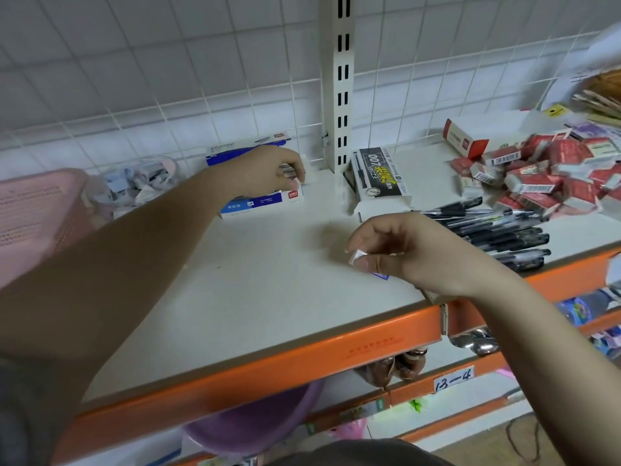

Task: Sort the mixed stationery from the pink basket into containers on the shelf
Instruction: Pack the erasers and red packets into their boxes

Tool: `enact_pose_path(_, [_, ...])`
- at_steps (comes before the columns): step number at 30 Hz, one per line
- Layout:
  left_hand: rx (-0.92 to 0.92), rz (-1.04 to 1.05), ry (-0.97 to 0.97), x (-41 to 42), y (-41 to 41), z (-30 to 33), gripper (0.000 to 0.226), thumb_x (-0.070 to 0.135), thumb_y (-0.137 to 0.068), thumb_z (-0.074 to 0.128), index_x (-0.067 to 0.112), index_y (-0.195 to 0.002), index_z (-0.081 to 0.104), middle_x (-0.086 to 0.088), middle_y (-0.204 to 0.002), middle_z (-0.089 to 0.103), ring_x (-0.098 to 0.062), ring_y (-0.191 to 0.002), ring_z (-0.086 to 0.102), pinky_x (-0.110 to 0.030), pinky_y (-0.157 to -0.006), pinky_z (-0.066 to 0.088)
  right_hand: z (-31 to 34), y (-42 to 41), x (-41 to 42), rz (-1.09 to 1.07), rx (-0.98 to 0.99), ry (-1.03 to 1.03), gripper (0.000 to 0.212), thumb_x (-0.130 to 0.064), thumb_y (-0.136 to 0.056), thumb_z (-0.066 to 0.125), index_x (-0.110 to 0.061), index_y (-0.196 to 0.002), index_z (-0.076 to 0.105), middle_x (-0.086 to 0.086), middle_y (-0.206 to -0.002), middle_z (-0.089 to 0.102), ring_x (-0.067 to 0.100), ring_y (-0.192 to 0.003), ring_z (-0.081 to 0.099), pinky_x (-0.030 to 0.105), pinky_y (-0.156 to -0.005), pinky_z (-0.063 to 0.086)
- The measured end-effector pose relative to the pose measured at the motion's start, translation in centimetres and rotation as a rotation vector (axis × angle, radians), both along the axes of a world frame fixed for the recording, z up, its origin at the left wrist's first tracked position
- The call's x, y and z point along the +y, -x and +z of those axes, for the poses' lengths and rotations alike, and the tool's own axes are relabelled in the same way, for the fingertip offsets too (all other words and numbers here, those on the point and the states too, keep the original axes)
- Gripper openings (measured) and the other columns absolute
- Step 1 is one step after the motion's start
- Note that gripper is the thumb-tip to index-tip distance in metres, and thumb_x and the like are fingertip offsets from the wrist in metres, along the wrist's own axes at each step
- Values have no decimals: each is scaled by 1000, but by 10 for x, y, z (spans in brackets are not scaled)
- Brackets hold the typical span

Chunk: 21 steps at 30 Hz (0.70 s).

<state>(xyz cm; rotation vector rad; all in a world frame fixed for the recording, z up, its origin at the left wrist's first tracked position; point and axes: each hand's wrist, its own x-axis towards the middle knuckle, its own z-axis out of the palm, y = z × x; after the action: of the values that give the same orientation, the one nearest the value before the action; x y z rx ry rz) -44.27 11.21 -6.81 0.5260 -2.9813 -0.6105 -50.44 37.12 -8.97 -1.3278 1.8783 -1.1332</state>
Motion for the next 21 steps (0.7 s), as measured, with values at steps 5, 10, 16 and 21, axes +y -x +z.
enact_pose_path(5, [119,21,-29,-4,-1,-9,2,20,-88,65,22,-88,66,8,-85,66,-16,-81,61,-11,-76,47,-3,-1,-1,-96,-54,66,17,-5,-81,70,-21,-83,68,-2,-75,68,16,-67,58,20,-64,47])
enact_pose_path(10, [215,62,-37,-3,-1,-17,6,17,-84,69,12,-89,69,11,-72,60,-7,-69,55,-6,-63,41,0,-4,0,-286,-350,213,14,-2,-85,65,-9,-97,63,3,-77,67,15,-64,68,19,-51,52])
enact_pose_path(16, [85,-59,195,-7,7,-9,15,13,-91,59,14,-97,72,3,-105,58,-11,-96,53,-24,-83,41,1,2,-3,-309,-334,186,32,12,-85,58,-11,-107,63,11,-91,66,11,-73,66,14,-61,53])
enact_pose_path(21, [-46,-45,276,-7,13,-9,13,17,-94,55,18,-98,68,3,-101,57,-15,-91,57,-32,-78,50,1,5,-4,-297,-364,158,34,11,-85,58,-13,-110,61,19,-101,66,13,-81,67,15,-65,55])
